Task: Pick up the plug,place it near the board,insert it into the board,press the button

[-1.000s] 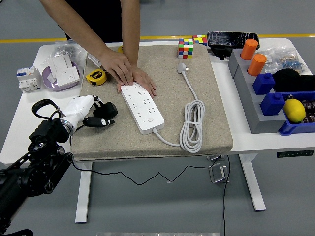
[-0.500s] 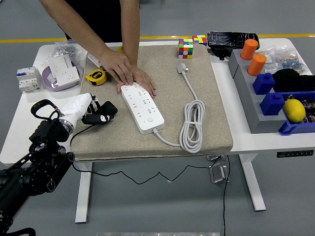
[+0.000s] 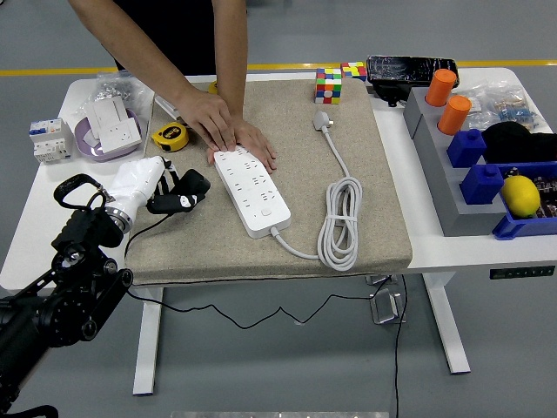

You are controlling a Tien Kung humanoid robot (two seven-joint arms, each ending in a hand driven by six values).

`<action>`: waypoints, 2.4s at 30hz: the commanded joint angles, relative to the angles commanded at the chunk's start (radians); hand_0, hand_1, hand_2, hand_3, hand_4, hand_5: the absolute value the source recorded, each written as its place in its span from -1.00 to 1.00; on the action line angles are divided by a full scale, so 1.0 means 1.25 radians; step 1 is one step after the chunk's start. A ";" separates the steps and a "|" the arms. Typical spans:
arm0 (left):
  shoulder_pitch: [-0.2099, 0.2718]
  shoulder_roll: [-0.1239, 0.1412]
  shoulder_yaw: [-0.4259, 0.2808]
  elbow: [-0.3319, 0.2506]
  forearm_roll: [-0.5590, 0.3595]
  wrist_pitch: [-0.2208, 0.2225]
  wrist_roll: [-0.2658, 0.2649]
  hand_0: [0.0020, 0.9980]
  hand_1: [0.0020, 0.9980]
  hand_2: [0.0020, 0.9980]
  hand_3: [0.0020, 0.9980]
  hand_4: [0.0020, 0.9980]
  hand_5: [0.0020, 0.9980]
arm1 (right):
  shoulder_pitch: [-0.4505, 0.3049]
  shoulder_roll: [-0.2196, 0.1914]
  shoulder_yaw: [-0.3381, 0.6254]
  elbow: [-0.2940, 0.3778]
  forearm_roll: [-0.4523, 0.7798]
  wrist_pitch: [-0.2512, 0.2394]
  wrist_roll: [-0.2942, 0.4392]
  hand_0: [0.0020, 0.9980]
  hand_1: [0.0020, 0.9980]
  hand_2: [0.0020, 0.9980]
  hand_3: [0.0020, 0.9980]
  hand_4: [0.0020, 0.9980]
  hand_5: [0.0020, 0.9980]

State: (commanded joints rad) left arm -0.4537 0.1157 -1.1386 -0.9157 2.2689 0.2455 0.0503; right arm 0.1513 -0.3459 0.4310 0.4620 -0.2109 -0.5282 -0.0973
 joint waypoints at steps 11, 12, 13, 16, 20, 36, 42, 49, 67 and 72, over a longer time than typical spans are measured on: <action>-0.067 0.083 0.179 -0.066 -0.019 0.062 -0.022 -0.27 -0.52 -0.54 -0.44 -0.24 -0.37 | 0.004 0.000 0.003 0.001 -0.003 0.000 -0.001 0.93 0.84 0.69 0.70 1.00 0.92; -0.080 0.094 0.206 -0.070 -0.019 0.064 -0.023 -0.27 -0.52 -0.54 -0.44 -0.24 -0.37 | 0.004 -0.001 0.003 0.000 -0.002 0.000 -0.001 0.93 0.84 0.69 0.70 1.00 0.92; -0.088 0.100 0.223 -0.072 -0.018 0.067 -0.025 -0.27 -0.52 -0.54 -0.44 -0.24 -0.37 | 0.004 -0.001 0.002 0.000 -0.002 0.000 -0.001 0.93 0.84 0.69 0.70 1.00 0.92; -0.123 0.115 0.295 -0.069 -0.012 0.080 -0.029 -0.27 -0.52 -0.54 -0.44 -0.24 -0.37 | 0.005 -0.003 -0.001 -0.001 0.000 0.000 -0.001 0.93 0.84 0.69 0.70 1.00 0.92; -0.162 0.117 0.365 -0.053 -0.009 0.091 -0.035 -0.28 -0.53 -0.54 -0.44 -0.25 -0.38 | 0.008 -0.005 -0.002 0.000 -0.001 0.000 -0.001 0.93 0.84 0.69 0.70 1.00 0.93; -0.222 0.061 0.392 0.110 0.000 0.117 -0.054 -0.28 -0.50 -0.54 -0.43 -0.23 -0.42 | 0.012 -0.008 -0.011 0.000 -0.001 -0.001 -0.002 0.93 0.84 0.70 0.69 1.00 0.96; -0.219 0.062 0.402 0.129 0.000 0.113 -0.054 -0.28 -0.49 -0.53 -0.43 -0.23 -0.42 | 0.011 -0.008 -0.013 0.000 -0.001 -0.001 -0.002 0.93 0.84 0.70 0.69 1.00 0.96; -0.218 0.058 0.400 0.128 0.000 0.114 -0.055 -0.28 -0.49 -0.53 -0.42 -0.23 -0.43 | 0.013 -0.010 -0.014 0.001 -0.002 -0.002 -0.003 0.93 0.84 0.70 0.69 1.00 0.97; -0.225 0.051 0.410 0.153 0.000 0.112 -0.057 -0.28 -0.48 -0.53 -0.42 -0.22 -0.42 | 0.013 -0.010 -0.013 0.002 -0.003 -0.002 -0.003 0.94 0.84 0.70 0.69 1.00 0.97; -0.230 0.045 0.410 0.161 0.000 0.112 -0.057 -0.27 -0.47 -0.52 -0.42 -0.22 -0.42 | 0.014 -0.010 -0.013 0.002 -0.004 -0.002 -0.003 0.94 0.84 0.70 0.69 1.00 0.97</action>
State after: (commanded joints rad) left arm -0.7411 0.1718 -0.6264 -0.7143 2.2689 0.3858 -0.0207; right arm 0.1686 -0.3584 0.4153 0.4640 -0.2155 -0.5311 -0.1005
